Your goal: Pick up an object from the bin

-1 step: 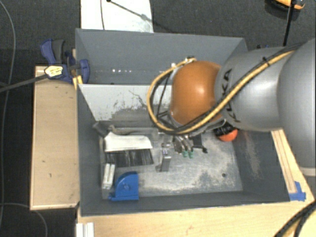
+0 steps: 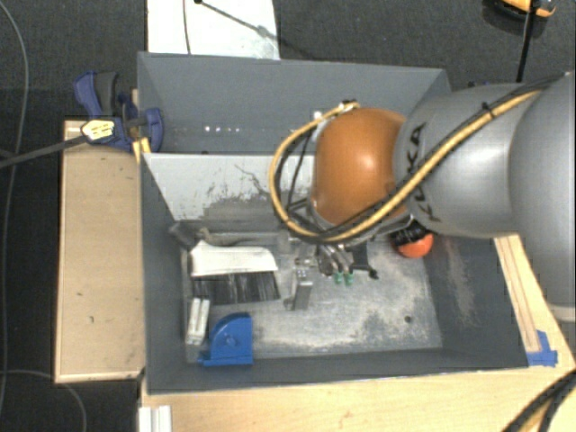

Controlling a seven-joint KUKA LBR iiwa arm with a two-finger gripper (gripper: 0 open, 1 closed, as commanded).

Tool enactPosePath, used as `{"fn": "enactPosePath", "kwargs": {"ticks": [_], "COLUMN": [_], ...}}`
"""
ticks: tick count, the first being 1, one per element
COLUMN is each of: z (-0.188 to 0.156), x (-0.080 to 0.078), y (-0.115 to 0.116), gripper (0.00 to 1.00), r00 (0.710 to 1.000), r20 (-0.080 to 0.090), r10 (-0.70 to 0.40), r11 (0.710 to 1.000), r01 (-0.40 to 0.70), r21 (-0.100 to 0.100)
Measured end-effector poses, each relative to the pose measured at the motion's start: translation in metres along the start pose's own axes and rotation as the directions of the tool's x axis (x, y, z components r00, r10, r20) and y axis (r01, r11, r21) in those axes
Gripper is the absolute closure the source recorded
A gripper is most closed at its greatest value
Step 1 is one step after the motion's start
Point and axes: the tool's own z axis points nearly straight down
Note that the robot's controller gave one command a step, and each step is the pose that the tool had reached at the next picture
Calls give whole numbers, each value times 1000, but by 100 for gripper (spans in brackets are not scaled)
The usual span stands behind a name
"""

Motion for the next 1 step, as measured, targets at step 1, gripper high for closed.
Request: {"fn": "enactPosePath", "kwargs": {"ticks": [1], "z": [19], "x": [-27], "y": [36], "gripper": [0], "r00": [1000], "r20": [0], "r10": [5], "r11": [1000], "r01": [-5], "r21": [0]}}
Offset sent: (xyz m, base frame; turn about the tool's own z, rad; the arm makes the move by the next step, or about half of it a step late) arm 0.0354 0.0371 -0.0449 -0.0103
